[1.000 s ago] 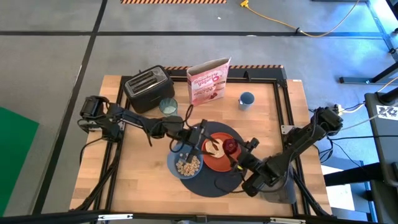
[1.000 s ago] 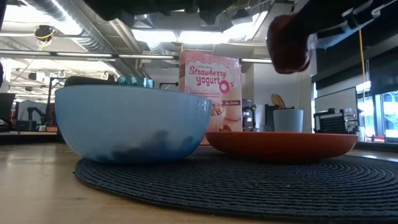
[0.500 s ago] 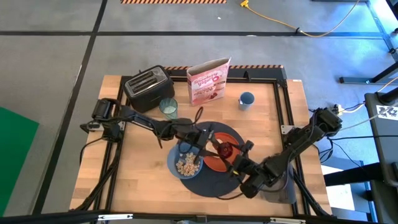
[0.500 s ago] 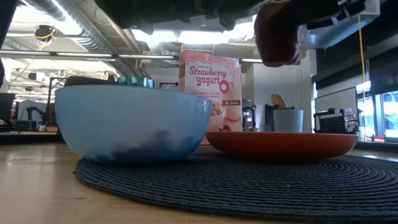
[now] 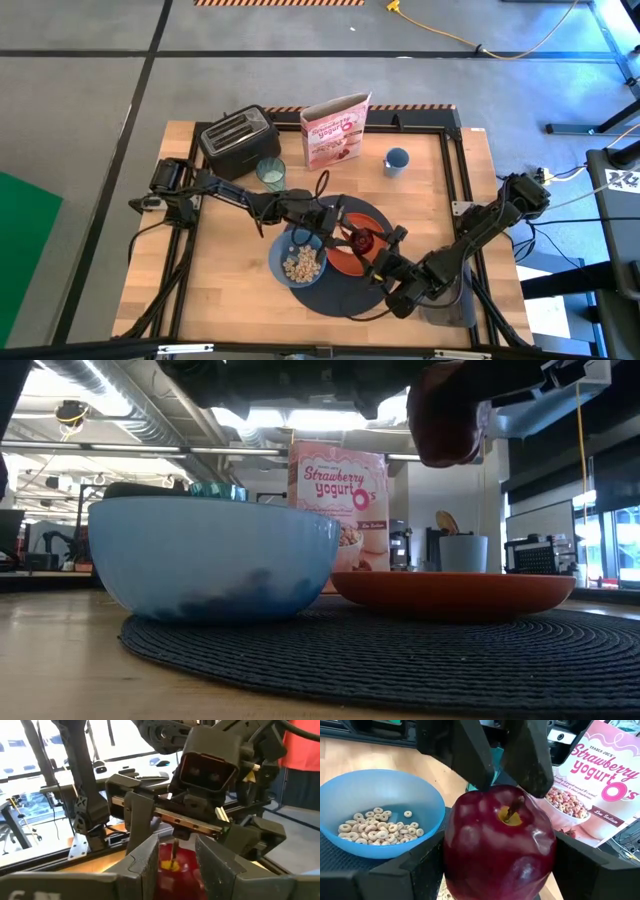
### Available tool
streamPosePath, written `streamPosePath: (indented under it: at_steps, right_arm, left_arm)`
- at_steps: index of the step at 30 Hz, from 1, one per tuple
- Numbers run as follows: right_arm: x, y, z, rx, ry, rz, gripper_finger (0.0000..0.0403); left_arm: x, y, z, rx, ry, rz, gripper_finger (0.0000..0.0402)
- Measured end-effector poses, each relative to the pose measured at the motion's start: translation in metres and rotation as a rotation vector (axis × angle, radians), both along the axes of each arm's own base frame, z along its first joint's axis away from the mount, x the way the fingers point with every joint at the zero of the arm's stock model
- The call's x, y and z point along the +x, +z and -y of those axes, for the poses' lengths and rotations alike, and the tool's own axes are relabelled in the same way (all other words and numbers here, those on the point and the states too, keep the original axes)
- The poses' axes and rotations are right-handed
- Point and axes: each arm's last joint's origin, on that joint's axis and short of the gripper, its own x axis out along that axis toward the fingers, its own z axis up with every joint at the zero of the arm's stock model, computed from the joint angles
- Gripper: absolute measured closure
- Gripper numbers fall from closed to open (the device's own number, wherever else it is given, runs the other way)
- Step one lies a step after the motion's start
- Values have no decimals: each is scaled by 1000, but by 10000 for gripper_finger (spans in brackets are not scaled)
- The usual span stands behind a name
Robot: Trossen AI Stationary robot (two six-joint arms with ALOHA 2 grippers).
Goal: Arrange a breakfast setting
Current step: Put the apple on the plate
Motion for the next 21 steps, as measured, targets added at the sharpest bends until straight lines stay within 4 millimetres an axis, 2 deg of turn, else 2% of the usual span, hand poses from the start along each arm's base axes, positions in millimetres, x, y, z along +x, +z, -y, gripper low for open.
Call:
streamPosePath:
  at_steps: [9, 21]
  right_arm:
    - [0, 0, 0, -23, 1, -6, 112]
    - [1, 0, 0, -16, 3, -4, 112]
  left_arm:
    - [0, 0, -1, 22, 34, 5, 280]
    - [10, -2, 1, 29, 30, -36, 281]
